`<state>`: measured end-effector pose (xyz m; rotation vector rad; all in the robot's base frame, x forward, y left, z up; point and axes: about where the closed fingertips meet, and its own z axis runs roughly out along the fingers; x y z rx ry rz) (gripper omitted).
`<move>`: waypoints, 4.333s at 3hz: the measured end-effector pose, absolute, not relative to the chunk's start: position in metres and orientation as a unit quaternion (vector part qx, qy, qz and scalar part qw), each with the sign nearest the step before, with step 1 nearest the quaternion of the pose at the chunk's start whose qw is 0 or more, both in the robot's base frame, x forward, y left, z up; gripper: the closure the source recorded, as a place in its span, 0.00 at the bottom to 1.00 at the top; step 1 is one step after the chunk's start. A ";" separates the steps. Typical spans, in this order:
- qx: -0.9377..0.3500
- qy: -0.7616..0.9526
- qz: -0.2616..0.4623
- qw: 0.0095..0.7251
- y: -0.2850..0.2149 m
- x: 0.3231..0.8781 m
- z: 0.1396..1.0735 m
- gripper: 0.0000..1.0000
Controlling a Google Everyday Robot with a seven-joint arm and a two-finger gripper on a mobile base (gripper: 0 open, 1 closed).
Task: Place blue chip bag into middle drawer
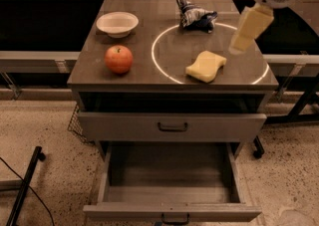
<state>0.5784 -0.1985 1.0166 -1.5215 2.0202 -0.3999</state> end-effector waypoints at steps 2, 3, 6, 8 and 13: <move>-0.514 0.725 -0.248 0.387 -0.166 0.693 1.049 0.00; -0.514 0.725 -0.248 0.387 -0.166 0.693 1.049 0.00; -0.364 0.796 -0.167 0.453 -0.125 0.808 0.983 0.00; -0.257 0.818 -0.111 0.503 -0.121 0.869 0.914 0.00; -0.222 0.801 0.087 0.550 -0.051 0.893 0.882 0.83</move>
Offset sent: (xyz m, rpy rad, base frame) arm 0.0810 0.0267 0.0099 -0.0023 -0.1652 -0.0392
